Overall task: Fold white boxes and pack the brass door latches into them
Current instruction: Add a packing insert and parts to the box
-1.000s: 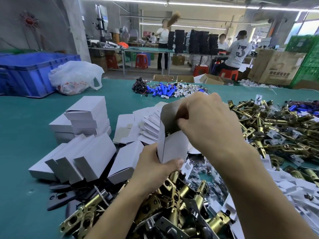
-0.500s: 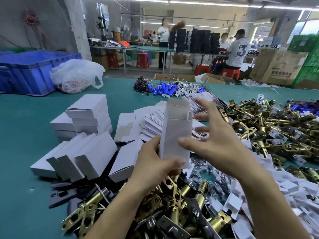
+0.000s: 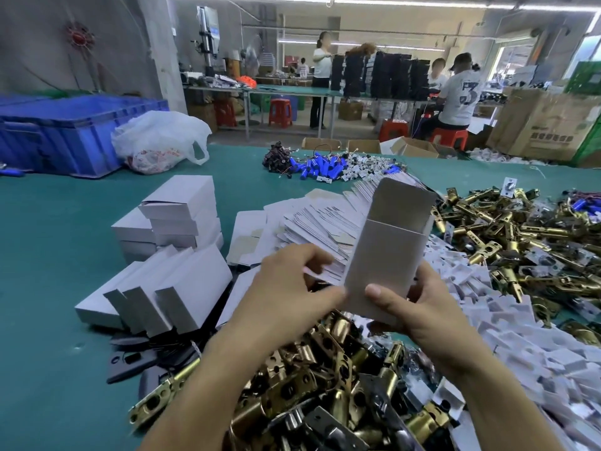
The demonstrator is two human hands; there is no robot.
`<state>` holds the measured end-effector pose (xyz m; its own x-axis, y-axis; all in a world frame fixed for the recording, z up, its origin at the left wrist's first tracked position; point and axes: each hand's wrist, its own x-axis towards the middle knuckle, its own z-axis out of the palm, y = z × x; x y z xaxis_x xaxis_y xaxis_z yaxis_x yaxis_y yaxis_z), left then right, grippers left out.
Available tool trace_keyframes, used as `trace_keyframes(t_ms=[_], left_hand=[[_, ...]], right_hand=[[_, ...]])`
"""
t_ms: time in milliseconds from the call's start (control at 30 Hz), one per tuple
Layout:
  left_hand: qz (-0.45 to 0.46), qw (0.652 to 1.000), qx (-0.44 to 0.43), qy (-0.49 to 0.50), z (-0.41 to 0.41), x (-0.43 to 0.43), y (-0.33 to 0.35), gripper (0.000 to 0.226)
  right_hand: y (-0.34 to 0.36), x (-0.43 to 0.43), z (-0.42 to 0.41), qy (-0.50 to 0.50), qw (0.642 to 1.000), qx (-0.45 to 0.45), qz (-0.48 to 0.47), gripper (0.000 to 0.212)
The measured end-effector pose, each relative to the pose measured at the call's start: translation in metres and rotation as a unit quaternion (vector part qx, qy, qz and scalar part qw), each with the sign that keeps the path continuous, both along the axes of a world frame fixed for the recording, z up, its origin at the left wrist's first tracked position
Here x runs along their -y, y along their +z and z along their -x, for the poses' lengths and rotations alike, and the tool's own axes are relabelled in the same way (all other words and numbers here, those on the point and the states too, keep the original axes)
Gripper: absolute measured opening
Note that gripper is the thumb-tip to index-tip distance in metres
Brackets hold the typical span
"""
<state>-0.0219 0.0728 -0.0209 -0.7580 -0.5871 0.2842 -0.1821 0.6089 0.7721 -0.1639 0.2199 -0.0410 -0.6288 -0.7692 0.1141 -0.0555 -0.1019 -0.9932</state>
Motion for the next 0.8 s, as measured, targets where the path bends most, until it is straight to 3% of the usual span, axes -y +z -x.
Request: trace_keyframes(t_ms=[33, 100, 200, 300, 433, 600, 700, 800], left_hand=[[0.034, 0.998, 0.025, 0.045, -0.006, 0.006, 0.004, 0.016], [0.087, 0.986, 0.098, 0.104, -0.016, 0.015, 0.008, 0.015], [0.157, 0.937, 0.271, 0.153, -0.019, 0.019, 0.005, 0.050], [0.115, 0.917, 0.348, 0.158, -0.016, 0.028, -0.004, 0.071], [0.011, 0.926, 0.360, 0.113, -0.018, 0.046, -0.017, 0.083], [-0.039, 0.925, 0.353, 0.134, -0.027, 0.053, -0.015, 0.097], [0.003, 0.932, 0.329, 0.152, -0.026, 0.055, -0.018, 0.090], [0.096, 0.913, 0.336, 0.212, -0.022, 0.048, -0.022, 0.077]], right_hand=[[0.000, -0.002, 0.003, -0.013, 1.000, -0.007, -0.002, 0.061], [0.000, -0.004, 0.007, -0.029, 1.000, -0.001, 0.000, 0.062], [0.002, -0.003, 0.010, -0.036, 0.999, 0.005, 0.011, 0.064], [0.005, -0.001, 0.011, -0.030, 0.999, 0.000, 0.019, 0.062], [0.004, 0.001, 0.012, -0.028, 0.999, 0.001, 0.020, 0.061], [0.005, 0.002, 0.009, -0.020, 1.000, 0.000, 0.022, 0.062], [0.004, 0.002, 0.008, -0.015, 1.000, 0.003, 0.022, 0.063], [0.003, 0.000, 0.009, -0.011, 1.000, 0.003, 0.017, 0.064]])
